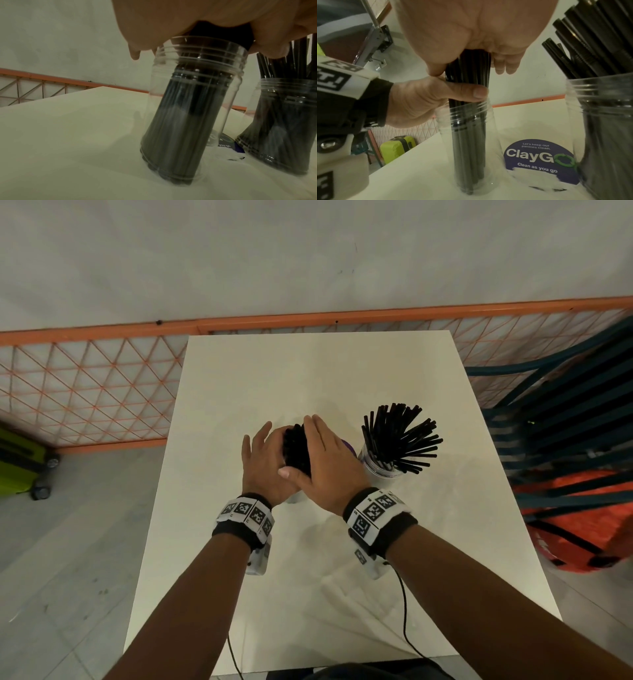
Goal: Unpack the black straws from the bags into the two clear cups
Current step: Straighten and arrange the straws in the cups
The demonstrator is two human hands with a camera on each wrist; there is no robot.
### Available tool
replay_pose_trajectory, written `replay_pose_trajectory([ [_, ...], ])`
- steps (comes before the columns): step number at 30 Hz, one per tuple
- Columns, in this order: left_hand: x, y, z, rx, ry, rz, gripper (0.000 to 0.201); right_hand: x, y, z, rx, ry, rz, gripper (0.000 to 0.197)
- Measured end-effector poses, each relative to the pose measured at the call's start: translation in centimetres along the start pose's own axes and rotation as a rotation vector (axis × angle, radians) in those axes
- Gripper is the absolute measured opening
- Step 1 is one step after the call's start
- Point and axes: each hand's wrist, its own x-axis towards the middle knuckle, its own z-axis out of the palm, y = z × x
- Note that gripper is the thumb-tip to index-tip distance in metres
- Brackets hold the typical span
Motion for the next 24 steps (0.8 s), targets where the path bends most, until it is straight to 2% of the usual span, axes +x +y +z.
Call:
replay_pose_trajectory([
  [5,-0.10,0.14,0.11,0.054,-0.002,0.010,0.074,0.23,-0.20,-0.35,-0.116,0.051,0.000,0.091],
  [9,-0.19,0.01,0.02,0.100,0.004,0.029,0.078,0.28,-0.27,-0.45,-0.105,0.039,-0.028,0.091],
  [16,-0.25,0.00,-0.35,0.036,0.030,0.016,0.090,0.17,-0.08,-0.56,-0.061,0.035,-0.018,0.089],
  [24,-0.15,-0.44,-0.21,0.123,-0.018,0.073,0.085,-0.02,-0.25,-0.96,-0.019,0.039,-0.025,0.095],
])
